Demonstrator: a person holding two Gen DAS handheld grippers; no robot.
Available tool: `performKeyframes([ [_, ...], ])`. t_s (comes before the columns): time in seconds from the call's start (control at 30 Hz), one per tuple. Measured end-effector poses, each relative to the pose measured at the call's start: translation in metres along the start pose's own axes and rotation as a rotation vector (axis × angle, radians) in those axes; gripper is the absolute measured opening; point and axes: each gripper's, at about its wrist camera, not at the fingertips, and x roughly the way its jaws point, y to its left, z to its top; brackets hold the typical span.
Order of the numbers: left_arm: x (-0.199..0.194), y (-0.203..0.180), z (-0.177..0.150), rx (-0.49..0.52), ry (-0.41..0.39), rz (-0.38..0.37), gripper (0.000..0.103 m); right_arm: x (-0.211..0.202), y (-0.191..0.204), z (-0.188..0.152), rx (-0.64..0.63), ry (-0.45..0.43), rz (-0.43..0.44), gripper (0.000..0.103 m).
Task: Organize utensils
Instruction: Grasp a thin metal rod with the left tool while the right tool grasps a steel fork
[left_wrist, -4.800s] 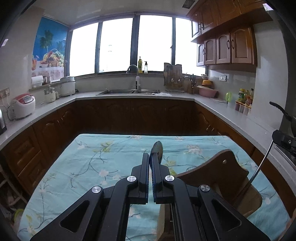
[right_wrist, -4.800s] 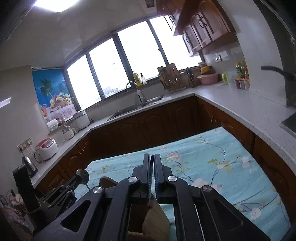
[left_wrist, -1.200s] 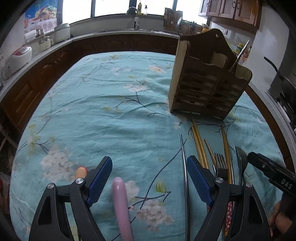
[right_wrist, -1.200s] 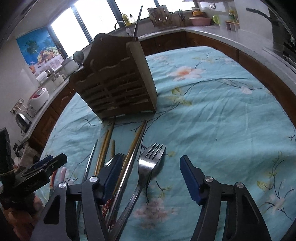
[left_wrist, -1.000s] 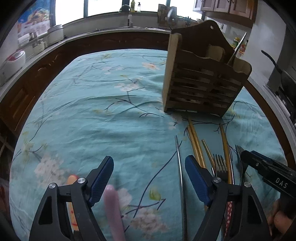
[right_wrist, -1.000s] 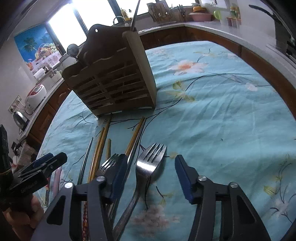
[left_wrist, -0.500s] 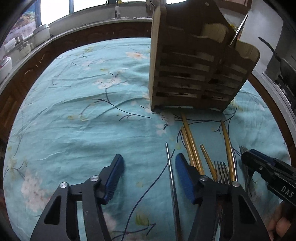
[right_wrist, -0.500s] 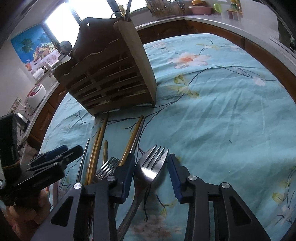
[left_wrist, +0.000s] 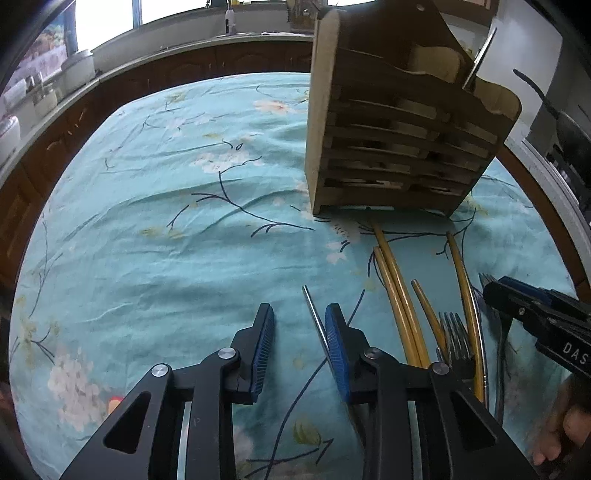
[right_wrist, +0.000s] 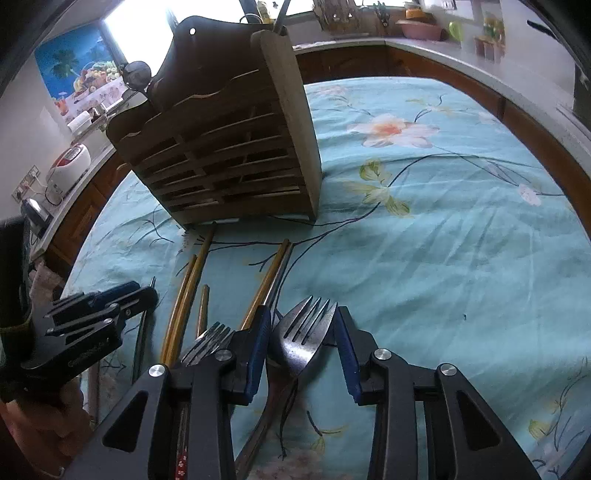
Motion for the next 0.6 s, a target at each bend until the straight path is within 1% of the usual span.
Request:
performKeyframes([
  [0.13,0.002,-0.001,0.004,-0.004,0.007,-0.005,0.029,0.002,0.002,0.001,-0.008,0.023,-0.007,0.039],
  [0.23,0.003,-0.005,0.005,0.013,0.004,-0.005,0.029,0.004,-0.001,0.004,0.018,0.035,0.02,0.039],
  [0.27,0.003,-0.006,0.005,0.02,0.0,0.001,0.026,0.004,-0.003,0.005,0.031,0.037,0.035,0.039],
  [0.3,0.004,-0.007,0.004,0.027,-0.002,0.002,0.016,0.005,-0.007,0.006,0.047,0.038,0.043,0.036],
  [0.33,0.004,-0.007,0.003,0.028,-0.002,-0.003,0.011,0.004,-0.009,0.006,0.054,0.036,0.048,0.034],
  [0.37,0.003,-0.007,0.003,0.024,-0.001,-0.011,0.008,0.003,-0.01,0.006,0.062,0.036,0.057,0.033],
  [0.43,0.001,-0.002,0.001,0.002,-0.003,-0.038,0.007,0.0,-0.012,0.005,0.072,0.028,0.063,0.032],
  [0.47,-0.001,0.001,0.0,-0.006,-0.005,-0.047,0.007,-0.002,-0.012,0.004,0.073,0.023,0.063,0.015],
  [0.6,-0.014,0.011,-0.005,-0.04,-0.031,-0.079,0.004,-0.015,-0.012,0.004,0.069,-0.007,0.081,0.001],
])
